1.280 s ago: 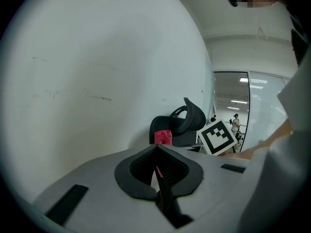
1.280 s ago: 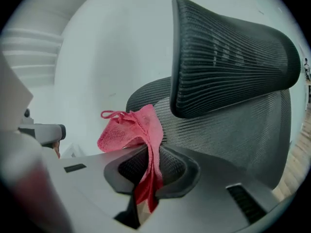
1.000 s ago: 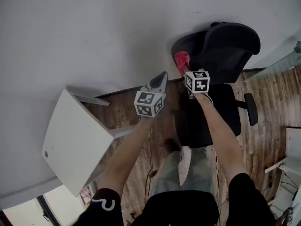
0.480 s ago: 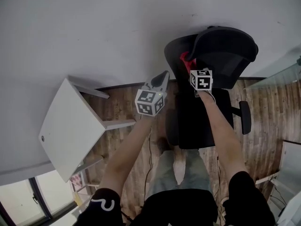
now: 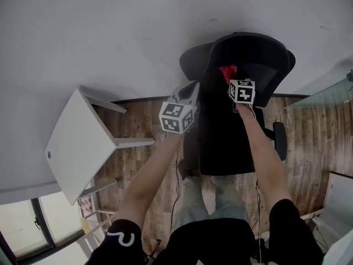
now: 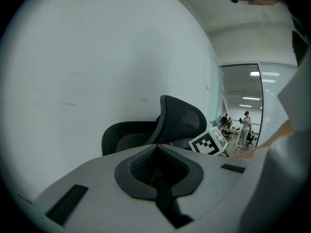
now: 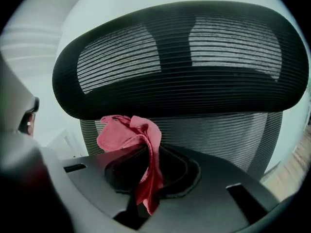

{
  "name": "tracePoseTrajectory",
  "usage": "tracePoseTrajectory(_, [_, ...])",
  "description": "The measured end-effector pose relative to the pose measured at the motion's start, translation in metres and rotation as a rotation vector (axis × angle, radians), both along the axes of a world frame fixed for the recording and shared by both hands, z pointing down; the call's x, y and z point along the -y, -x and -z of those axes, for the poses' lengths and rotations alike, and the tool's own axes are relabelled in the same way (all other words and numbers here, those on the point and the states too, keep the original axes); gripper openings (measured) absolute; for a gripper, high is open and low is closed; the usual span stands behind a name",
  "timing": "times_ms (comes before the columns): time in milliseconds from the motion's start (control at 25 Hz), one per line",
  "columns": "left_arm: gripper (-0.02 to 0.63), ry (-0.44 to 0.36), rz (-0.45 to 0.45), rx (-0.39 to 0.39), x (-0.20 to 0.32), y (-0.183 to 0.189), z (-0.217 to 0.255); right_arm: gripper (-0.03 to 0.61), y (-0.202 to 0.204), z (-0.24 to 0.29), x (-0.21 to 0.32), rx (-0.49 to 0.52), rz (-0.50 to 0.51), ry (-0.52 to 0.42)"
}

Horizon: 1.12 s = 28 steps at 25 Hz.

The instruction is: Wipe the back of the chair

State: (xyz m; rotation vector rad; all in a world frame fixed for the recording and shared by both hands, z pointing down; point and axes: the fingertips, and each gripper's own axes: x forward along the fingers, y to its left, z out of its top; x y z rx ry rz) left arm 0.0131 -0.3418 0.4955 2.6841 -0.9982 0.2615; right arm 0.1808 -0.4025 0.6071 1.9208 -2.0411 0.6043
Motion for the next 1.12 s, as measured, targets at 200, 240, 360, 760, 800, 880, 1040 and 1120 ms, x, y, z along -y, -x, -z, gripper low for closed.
tracePoseTrajectory(200, [0.023, -0.004, -0.005, -0.003, -0.005, -0.034, 0.003, 0.069, -0.036, 0.005, -0.005, 0.000, -0.020, -0.005])
tracePoseTrajectory(240, [0.023, -0.004, -0.010, -0.002, -0.007, -0.040, 0.003, 0.069, -0.044, 0.005, -0.007, 0.002, -0.026, -0.006])
tracePoseTrajectory(360, [0.023, -0.006, -0.031, -0.006, -0.011, -0.061, 0.005, 0.069, -0.070, 0.006, -0.011, 0.005, -0.048, -0.009])
tracePoseTrajectory(760, [0.023, -0.006, -0.091, 0.014, -0.020, -0.125, 0.005, 0.069, -0.156, 0.005, -0.031, 0.001, -0.127, -0.015])
tracePoseTrajectory(800, [0.023, -0.008, -0.099, 0.015, -0.020, -0.131, 0.006, 0.069, -0.164, 0.004, -0.033, 0.000, -0.135, -0.015])
tracePoseTrajectory(880, [0.023, -0.010, -0.113, 0.015, -0.021, -0.143, 0.006, 0.069, -0.179, 0.003, -0.036, -0.013, -0.145, -0.015])
tracePoseTrajectory(1040, [0.023, -0.006, -0.130, 0.013, -0.023, -0.159, 0.006, 0.069, -0.213, 0.000, -0.047, -0.036, -0.182, -0.010])
tracePoseTrajectory(1120, [0.023, -0.002, -0.133, 0.011, -0.024, -0.166, 0.005, 0.069, -0.231, 0.001, -0.054, -0.036, -0.215, -0.007])
